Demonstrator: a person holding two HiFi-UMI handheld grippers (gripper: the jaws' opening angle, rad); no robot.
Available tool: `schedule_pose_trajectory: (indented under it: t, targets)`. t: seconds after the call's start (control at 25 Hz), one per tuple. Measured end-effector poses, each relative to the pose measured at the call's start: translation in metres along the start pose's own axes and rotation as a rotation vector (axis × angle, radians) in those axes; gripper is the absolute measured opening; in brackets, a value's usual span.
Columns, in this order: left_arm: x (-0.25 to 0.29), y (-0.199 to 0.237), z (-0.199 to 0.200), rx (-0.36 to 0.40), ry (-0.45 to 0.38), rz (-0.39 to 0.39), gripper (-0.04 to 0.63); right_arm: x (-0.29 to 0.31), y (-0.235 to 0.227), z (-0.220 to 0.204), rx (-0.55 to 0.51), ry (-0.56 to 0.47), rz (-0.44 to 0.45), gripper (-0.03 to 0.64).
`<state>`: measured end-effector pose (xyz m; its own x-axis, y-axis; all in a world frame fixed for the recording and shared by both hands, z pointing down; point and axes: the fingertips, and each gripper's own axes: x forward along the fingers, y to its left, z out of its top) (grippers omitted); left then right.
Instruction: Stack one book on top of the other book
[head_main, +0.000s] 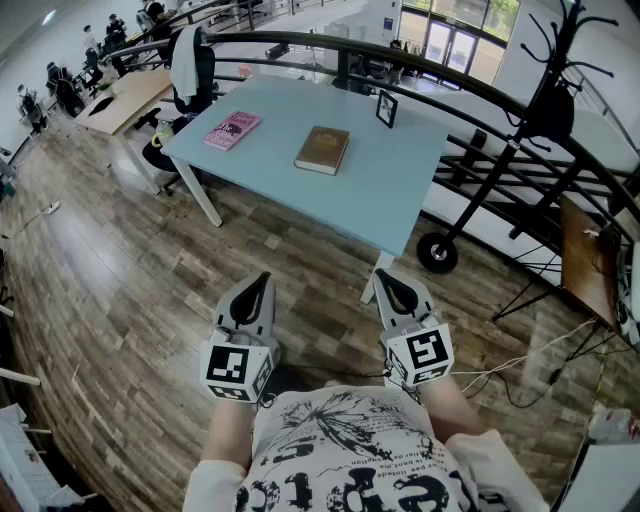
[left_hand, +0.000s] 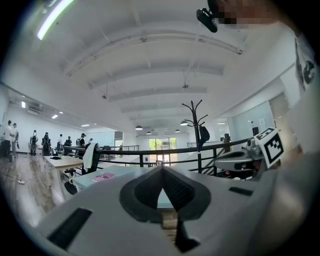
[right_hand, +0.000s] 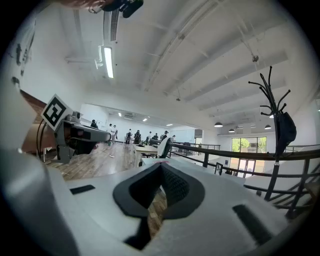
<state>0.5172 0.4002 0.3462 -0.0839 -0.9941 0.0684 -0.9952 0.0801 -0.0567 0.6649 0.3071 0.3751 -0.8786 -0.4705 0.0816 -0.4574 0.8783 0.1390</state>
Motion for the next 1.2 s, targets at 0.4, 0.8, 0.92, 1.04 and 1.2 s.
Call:
schedule_pose_trajectory:
  t: [0.4, 0.8, 0.92, 1.04, 1.2]
  targets:
    - [0.012, 0.006, 0.000, -0.006, -0.007, -0.010, 0.008, 0.013, -0.002, -0.006, 0.033, 0.005, 0.010, -0.008]
    - [0.038, 0.063, -0.023, -0.037, 0.032, -0.028, 0.008, 0.076, 0.005, -0.020, 0.113, 0.036, -0.020, -0.008]
    - [0.050, 0.099, -0.024, -0.038, 0.024, -0.032, 0.008, 0.111, 0.015, -0.022, 0.121, 0.062, -0.027, -0.008]
    - [0.064, 0.142, -0.019, -0.035, 0.015, -0.048, 0.008, 0.150, 0.027, -0.019, 0.139, 0.074, -0.047, -0.008]
    - [0.091, 0.197, -0.016, -0.025, 0.000, -0.105, 0.008, 0.203, 0.038, -0.009, 0.148, 0.075, -0.098, -0.007]
